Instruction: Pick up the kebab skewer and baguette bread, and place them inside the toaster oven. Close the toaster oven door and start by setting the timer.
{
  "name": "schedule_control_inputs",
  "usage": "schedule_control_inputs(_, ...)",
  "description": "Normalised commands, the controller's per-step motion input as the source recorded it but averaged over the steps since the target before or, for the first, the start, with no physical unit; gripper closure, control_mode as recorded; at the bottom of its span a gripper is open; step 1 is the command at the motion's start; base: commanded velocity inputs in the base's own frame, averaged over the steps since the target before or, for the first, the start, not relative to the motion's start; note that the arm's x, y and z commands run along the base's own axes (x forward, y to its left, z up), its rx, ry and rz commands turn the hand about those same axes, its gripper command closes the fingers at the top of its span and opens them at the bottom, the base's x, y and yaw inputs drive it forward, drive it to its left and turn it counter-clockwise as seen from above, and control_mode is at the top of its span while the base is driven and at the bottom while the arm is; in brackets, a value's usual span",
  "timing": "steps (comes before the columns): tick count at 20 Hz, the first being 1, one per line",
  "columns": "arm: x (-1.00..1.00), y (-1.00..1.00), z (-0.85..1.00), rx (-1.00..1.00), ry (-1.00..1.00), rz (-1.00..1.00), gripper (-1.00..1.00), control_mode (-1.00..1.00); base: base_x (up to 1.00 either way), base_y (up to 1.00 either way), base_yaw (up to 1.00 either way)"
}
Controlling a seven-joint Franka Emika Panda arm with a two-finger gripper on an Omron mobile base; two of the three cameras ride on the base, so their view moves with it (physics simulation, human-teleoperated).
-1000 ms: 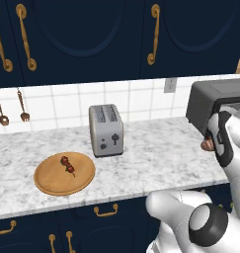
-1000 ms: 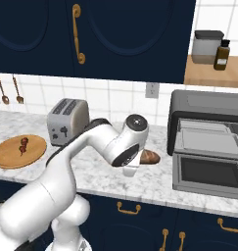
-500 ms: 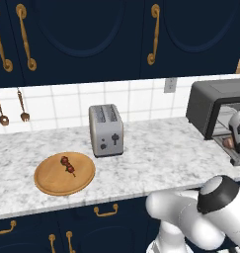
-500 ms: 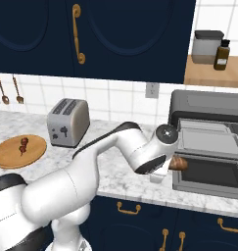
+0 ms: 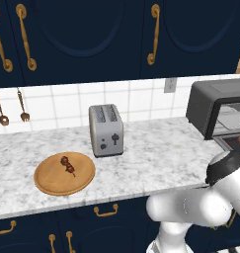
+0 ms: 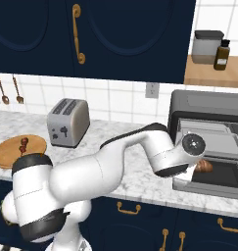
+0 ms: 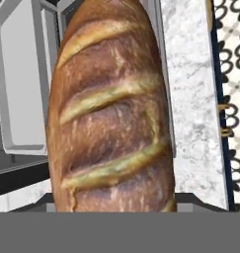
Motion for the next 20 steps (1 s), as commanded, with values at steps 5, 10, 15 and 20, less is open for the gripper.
schedule_control_inputs(5, 0.15, -0.53, 0.0, 0.0, -0.12, 0.0, 1.0, -1.0, 0.0, 0.0, 0.0)
schedule_control_inputs(10, 0.3, -0.55, 0.0, 0.01, -0.09, 0.0, 1.0, -1.0, 0.0, 0.0, 0.0)
schedule_control_inputs(15, 0.37, -0.52, 0.0, 0.03, -0.03, 0.0, 1.0, -1.0, 0.0, 0.0, 0.0)
schedule_control_inputs(20, 0.28, -0.38, 0.0, 0.02, -0.06, 0.0, 1.0, -1.0, 0.0, 0.0, 0.0)
